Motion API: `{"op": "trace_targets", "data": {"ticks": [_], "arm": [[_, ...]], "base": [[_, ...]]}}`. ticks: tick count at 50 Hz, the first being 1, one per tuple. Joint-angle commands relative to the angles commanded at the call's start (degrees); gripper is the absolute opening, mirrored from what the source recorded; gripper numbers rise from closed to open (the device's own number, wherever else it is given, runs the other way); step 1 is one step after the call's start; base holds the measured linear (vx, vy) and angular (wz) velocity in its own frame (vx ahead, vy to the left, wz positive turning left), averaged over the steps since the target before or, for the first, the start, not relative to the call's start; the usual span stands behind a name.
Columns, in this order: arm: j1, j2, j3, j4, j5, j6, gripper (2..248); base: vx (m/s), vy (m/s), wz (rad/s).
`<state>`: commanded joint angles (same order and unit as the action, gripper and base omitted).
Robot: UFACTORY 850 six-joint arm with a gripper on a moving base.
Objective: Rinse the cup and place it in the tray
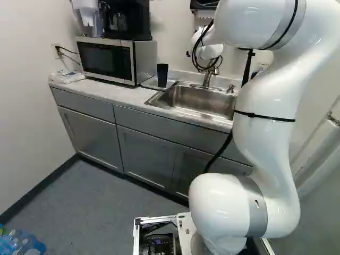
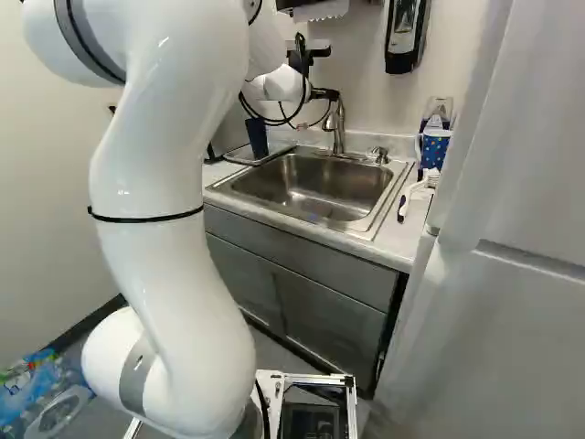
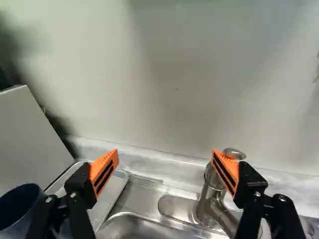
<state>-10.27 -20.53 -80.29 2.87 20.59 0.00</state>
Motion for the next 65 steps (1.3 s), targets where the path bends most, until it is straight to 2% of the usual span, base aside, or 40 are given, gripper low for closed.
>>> {"op": "trace_targets", "data": {"ticks": [7,22,47,65], "arm": [[0.0,-0.1,-0.1,0.1,1.7,0.0,247],[0.0,0.5,0.6,0.1,1.8,0.0,247],[0.4,7.8,8.9,0.1,1.8,0.0,247],[-0.7,12.8,14.4,0.1,1.8,0.0,247]], "base": [[0.0,0.0,0.0],[0.0,0.0,0.0],[0.0,0.0,0.0],[0.0,0.0,0.0]]}}
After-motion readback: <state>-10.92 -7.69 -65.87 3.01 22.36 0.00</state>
